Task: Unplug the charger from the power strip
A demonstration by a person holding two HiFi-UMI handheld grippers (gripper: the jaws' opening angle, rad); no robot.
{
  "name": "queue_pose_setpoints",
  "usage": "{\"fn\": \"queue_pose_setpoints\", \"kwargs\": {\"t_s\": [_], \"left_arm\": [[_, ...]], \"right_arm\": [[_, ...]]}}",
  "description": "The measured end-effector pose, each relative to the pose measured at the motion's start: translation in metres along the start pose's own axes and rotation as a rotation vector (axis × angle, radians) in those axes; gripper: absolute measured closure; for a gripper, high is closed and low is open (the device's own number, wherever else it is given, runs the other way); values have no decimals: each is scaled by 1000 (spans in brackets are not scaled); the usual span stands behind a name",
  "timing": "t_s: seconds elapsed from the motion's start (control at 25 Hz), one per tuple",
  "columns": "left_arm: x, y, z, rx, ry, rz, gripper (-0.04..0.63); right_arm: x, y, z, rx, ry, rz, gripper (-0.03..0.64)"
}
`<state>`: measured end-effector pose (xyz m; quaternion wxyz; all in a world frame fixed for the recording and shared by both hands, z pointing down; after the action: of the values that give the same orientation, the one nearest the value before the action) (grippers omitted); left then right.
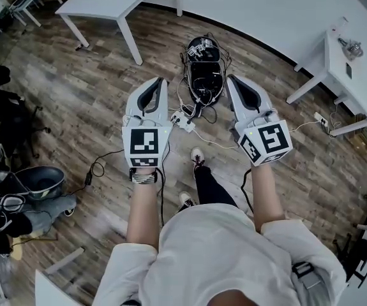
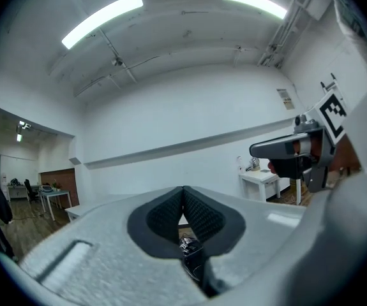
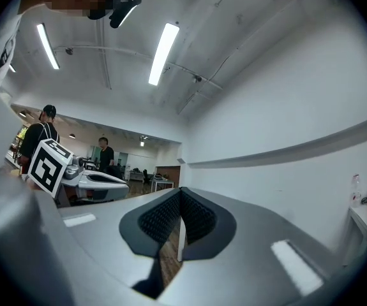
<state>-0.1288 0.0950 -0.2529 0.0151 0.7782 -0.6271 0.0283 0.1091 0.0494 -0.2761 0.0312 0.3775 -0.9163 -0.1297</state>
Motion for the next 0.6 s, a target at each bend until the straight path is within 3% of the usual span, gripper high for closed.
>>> {"fn": "queue_pose_setpoints", "kwargs": {"t_s": [0.6], "left_arm": [[-72,-32,42,64,-64,-9,591]], "right_arm": [[-51,33,49,-16,-43,20,615]]}}
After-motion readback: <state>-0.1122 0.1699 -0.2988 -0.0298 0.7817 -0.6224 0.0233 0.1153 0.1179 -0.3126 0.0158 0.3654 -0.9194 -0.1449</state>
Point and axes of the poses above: the fingertips, and each gripper's own axes: x forward along the fingers, y to its left, z out of its top, the point moved 10 cm from there along -x, backward along the fingers, and after that the axes turned 11 degrees about -x, right-handed, at the moved point
